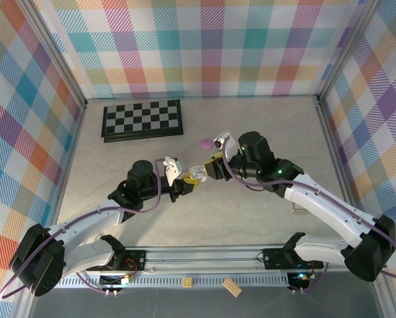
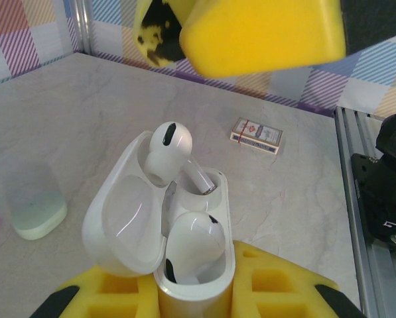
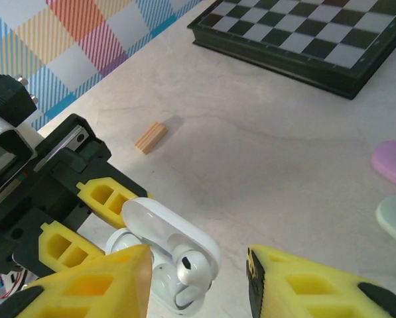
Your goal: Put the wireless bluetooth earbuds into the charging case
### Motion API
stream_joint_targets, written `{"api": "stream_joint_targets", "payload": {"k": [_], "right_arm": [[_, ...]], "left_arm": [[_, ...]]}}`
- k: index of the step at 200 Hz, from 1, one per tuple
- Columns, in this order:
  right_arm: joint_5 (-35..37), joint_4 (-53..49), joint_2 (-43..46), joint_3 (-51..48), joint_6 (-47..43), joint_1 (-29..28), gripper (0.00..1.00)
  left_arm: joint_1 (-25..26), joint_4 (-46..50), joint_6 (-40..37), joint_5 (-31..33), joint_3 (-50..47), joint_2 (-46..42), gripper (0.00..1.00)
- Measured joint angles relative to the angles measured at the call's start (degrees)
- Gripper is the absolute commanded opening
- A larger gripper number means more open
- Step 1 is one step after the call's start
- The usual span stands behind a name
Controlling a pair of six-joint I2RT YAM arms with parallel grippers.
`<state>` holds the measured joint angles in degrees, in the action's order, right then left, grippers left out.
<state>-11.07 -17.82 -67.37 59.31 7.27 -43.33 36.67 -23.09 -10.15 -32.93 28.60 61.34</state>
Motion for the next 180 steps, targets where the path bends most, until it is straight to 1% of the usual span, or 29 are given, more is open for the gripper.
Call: {"api": "stream_joint_targets", "payload": {"k": [22, 54, 68, 134, 180], "right_arm": [[-1.18, -0.44, -2.03, 0.50, 0.87, 0.00, 0.38], [-2.05, -1.95, -3.74, 1.16, 1.11, 0.00, 0.37], [-2.14, -2.10, -4.17, 1.46, 1.09, 0.04, 0.35], [-3.37, -3.13, -4.61, 1.88, 0.81, 0.11, 0.28], [-3.80, -3.26, -4.59, 1.88, -1.75, 0.26, 0.26]], "left_arm": [[0.00, 0.00, 0.00, 0.00, 0.00, 0.02, 0.11], [0.00, 0.00, 0.00, 0.00, 0.00, 0.02, 0.11], [0.00, 0.00, -0.02, 0.00, 0.00, 0.02, 0.11], [0.00, 0.02, -0.13, -0.02, 0.00, 0.02, 0.10], [0.00, 0.07, -0.04, -0.04, 0.00, 0.02, 0.10]]}}
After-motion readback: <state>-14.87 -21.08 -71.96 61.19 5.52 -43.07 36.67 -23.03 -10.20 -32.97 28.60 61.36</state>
